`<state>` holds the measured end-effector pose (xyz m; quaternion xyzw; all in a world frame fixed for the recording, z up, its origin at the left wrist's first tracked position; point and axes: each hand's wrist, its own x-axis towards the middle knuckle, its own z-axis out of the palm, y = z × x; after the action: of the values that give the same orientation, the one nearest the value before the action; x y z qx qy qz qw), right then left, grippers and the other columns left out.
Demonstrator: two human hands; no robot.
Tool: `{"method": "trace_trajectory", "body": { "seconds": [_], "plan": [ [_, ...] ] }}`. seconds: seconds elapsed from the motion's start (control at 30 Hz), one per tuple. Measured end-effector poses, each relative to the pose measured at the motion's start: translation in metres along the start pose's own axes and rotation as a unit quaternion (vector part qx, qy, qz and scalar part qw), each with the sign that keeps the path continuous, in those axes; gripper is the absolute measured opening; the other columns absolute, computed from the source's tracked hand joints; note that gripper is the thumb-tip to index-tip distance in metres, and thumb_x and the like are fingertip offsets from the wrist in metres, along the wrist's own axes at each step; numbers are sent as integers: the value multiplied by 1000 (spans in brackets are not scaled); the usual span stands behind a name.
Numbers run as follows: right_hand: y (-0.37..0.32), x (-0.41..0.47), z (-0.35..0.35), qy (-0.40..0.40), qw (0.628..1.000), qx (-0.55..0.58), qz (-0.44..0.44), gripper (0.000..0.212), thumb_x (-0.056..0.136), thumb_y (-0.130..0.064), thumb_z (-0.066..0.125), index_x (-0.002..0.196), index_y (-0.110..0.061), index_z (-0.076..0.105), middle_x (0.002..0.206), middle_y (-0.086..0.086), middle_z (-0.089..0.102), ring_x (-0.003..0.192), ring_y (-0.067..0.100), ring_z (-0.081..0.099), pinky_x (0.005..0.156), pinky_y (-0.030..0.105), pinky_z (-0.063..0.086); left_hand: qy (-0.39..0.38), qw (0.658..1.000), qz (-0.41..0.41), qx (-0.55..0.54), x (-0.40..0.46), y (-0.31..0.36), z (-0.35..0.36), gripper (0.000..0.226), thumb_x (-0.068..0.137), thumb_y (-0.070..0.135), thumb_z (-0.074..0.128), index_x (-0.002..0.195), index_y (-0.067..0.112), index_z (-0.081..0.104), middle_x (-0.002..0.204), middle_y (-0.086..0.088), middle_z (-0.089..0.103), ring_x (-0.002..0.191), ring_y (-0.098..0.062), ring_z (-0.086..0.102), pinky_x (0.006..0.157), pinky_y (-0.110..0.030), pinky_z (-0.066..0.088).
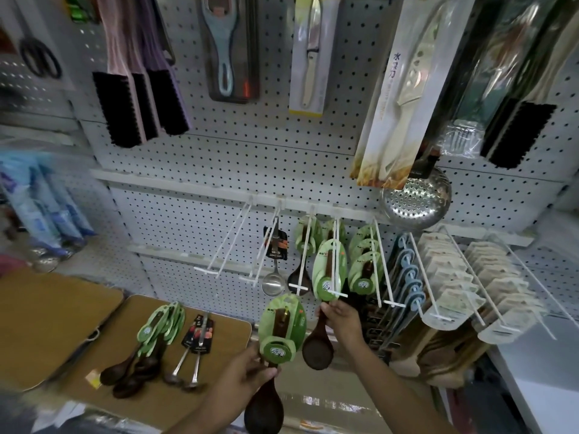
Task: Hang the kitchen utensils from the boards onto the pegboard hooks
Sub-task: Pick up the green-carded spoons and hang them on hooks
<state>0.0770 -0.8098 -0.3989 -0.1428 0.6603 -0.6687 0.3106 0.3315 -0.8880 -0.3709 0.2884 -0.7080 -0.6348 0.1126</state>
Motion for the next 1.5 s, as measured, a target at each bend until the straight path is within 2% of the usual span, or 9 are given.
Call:
{"method": "trace_trajectory", "body": {
  "seconds": [0.17,0.27,0.37,0.5,0.57,0.77,0.97,1.33,1.5],
  "plan": [
    [-5,13,9,37,999,7,11,30,90,13,56,65,-4,53,55,2,65,57,18,64,59,25,55,-3,1000,-6,-6,1,-1,-5,35,91,6,68,122,21,61,110,3,76,110,-14,69,100,-29,50],
    [-1,19,11,108,994,-11,20,9,91,-1,64,83,3,67,73,10,69,73,25,62,72,34,53,-8,1000,-5,-6,3,-1,-4,35,92,6,67,123,22,62,111,3,75,111,-14,69,102,-32,50],
    [4,19,10,156,986,-47,35,17,88,-7,68,100,4,68,89,12,66,90,26,60,88,38,48,-13,1000,-7,-2,6,-3,-3,33,92,10,68,120,25,63,108,2,76,109,-15,69,104,-36,50],
    [-3,-15,10,65,993,-96,-10,28,87,4,58,99,-21,63,98,-1,66,96,21,60,91,36,45,-17,1000,-1,7,8,-6,3,32,91,13,69,118,30,63,107,4,76,108,-15,70,104,-39,50],
    [-7,-39,8,-15,994,-100,-31,37,87,7,59,113,-19,63,115,1,67,109,18,62,100,36,48,-12,1000,-3,3,9,-7,5,33,91,10,69,115,31,64,108,5,75,106,-15,70,103,-38,51],
    [-12,-93,16,-174,980,-89,-38,46,73,12,68,110,-15,65,102,-2,74,100,16,68,85,27,53,14,1000,6,-16,15,-14,15,33,77,31,75,104,48,67,106,-9,72,96,-28,71,96,-46,55],
    [-20,-107,25,-165,983,-41,-66,31,80,-4,77,109,-8,68,107,8,74,103,25,69,92,37,55,5,1000,3,-28,19,-17,21,35,89,14,71,100,47,68,104,-7,73,92,-27,73,89,-47,55],
    [-12,-97,37,-94,994,-14,-60,18,83,-2,72,101,-4,69,97,13,75,92,24,71,82,35,57,8,997,16,-71,30,-30,26,32,69,44,76,99,40,71,99,-12,72,87,-33,74,90,-53,57],
    [-5,-95,40,-89,995,7,-51,19,82,-1,72,100,-6,71,96,10,76,91,23,72,80,31,56,19,999,-6,-27,35,-39,21,15,84,22,77,98,16,71,97,-12,75,89,-27,74,91,-53,55]
  ]
}}
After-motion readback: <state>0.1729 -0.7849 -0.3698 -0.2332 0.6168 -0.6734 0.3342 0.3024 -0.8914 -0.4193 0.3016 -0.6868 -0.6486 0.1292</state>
